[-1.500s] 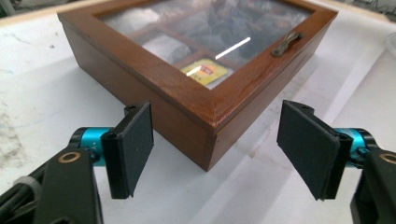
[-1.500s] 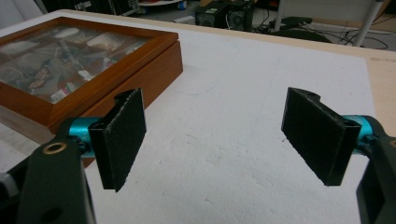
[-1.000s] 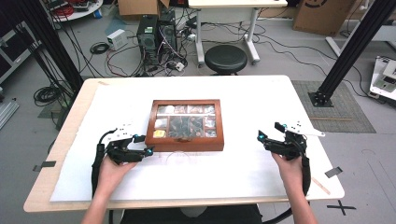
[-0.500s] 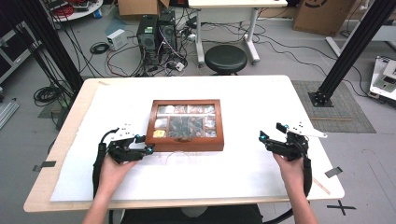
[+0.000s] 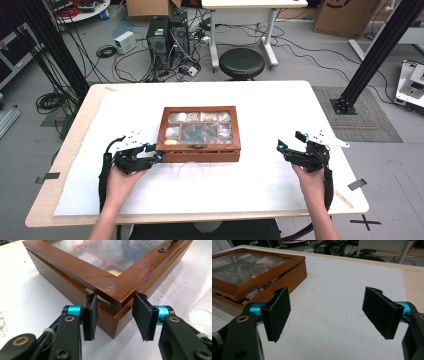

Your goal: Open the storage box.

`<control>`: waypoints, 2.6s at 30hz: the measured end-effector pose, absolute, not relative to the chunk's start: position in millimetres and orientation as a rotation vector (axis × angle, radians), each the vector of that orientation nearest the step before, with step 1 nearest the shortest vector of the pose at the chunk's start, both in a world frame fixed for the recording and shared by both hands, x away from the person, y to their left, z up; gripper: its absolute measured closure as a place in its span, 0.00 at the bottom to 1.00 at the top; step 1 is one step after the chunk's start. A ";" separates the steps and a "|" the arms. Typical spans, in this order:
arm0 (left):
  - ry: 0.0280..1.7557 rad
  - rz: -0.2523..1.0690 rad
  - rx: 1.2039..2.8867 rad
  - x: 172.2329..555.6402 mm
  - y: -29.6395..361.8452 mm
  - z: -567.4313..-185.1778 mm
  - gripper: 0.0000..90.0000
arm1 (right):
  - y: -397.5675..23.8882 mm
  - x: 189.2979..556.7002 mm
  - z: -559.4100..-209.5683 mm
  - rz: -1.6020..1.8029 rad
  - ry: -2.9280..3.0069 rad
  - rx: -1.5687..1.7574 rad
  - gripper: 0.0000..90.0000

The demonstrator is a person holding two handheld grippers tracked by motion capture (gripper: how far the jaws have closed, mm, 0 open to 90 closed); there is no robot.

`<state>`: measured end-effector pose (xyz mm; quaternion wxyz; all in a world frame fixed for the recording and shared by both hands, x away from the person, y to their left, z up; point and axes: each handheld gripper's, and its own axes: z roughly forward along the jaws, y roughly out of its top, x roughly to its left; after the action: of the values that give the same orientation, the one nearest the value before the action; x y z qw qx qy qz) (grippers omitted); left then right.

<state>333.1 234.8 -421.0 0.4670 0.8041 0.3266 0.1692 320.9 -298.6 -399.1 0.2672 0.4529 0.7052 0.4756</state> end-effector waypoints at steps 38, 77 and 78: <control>0.825 0.556 1.838 343.2 232.5 -374.5 0.53 | -296.1 326.0 -398.3 1.304 1.905 1.229 0.26; 0.874 0.625 1.781 381.4 225.9 -328.3 0.54 | -297.6 329.8 -399.0 1.318 1.896 1.238 0.26; 0.873 0.627 1.783 382.1 226.2 -327.2 0.54 | -297.3 329.8 -398.8 1.315 1.897 1.236 0.26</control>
<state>382.1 226.2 -327.2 0.5053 0.7391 0.3618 0.2598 329.8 -297.3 -398.8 0.2586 0.4559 0.6998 0.4853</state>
